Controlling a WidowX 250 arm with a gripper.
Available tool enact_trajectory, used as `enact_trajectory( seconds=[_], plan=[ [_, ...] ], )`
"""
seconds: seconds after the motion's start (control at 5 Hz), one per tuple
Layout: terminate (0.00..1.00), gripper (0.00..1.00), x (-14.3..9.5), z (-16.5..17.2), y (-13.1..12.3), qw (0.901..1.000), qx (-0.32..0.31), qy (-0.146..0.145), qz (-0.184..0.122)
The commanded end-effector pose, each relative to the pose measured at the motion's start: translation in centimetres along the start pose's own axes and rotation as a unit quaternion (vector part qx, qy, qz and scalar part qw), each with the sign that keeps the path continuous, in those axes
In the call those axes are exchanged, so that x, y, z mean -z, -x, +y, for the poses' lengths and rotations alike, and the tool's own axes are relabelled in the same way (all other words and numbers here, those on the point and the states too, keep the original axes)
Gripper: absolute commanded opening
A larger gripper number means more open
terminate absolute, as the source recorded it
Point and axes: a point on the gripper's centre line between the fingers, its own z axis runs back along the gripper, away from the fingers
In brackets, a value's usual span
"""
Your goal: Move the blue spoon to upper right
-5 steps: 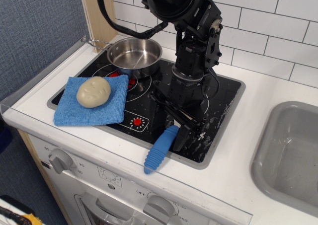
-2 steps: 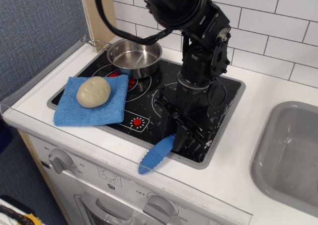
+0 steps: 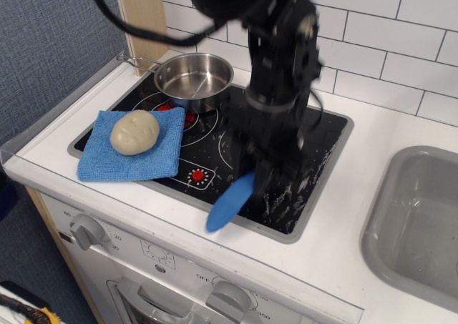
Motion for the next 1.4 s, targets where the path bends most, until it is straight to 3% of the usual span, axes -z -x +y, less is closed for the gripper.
enact_trajectory(
  seconds=[0.0, 0.4, 0.6, 0.8, 1.2],
  plan=[
    [0.0, 0.0, -2.5, 1.4, -5.2, 0.9974, -0.054, 0.019, -0.045],
    [0.0, 0.0, 0.0, 2.8, -11.0, 0.9951, -0.094, 0.03, 0.006],
    [0.0, 0.0, 0.3, 3.6, -12.7, 0.9937, -0.106, 0.034, 0.008],
    [0.0, 0.0, 0.5, 4.4, -13.5, 0.993, -0.114, 0.029, 0.009],
    [0.0, 0.0, 0.9, 3.5, -11.2, 0.9949, -0.098, 0.017, 0.018]
  ],
)
